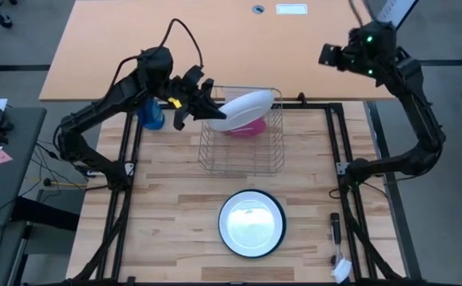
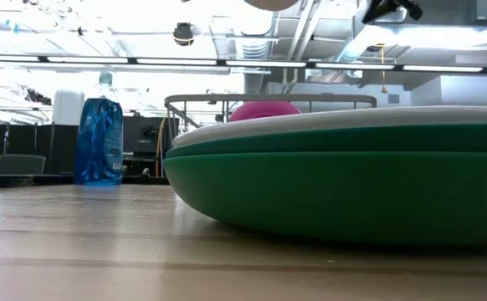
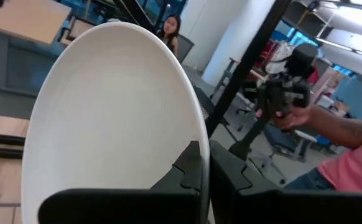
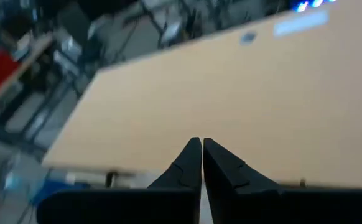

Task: Sort dishes
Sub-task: Put the white plate in the dish rack

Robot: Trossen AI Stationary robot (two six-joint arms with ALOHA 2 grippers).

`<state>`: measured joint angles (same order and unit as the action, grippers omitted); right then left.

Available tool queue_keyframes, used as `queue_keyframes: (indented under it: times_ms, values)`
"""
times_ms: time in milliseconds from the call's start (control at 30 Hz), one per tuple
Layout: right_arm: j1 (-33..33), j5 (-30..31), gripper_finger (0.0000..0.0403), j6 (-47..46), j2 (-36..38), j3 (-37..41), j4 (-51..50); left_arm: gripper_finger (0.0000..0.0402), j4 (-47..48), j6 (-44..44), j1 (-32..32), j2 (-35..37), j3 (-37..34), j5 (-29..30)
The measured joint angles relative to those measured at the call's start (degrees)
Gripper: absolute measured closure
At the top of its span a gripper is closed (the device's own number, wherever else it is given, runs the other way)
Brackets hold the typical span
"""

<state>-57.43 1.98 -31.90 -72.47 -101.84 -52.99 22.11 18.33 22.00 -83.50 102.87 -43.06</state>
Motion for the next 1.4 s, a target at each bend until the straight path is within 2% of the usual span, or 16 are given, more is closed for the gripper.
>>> queue_keyframes:
  times_ms: [267, 600, 700, 867, 1400]
  values:
    - [9.4, -0.1, 0.0393, -1.28, 0.32, 0.02, -11.87, 0.0402, 0.81, 3.17, 1.94, 0.0, 0.0, -9.19]
    - [28.19, -3.18, 0.0393, 1.81, 2.03, 0.01, -12.63, 0.0402, 14.26, -1.34, 2.18, 0.0, 0.0, -9.1]
    - [32.17, -6.88, 0.0393, 2.71, 1.31, 0.06, -14.12, 0.0402, 17.74, -1.16, 1.98, 0.0, 0.0, -9.02]
    - [36.08, -12.33, 0.0393, 4.77, -0.07, 0.04, -15.56, 0.0402, 23.73, -4.5, 1.15, 0.0, 0.0, -8.93]
    - [44.01, -12.48, 0.0393, 1.48, -0.66, 0.04, -16.46, 0.0402, 24.76, -11.28, 1.48, -0.88, 0.0, -10.38]
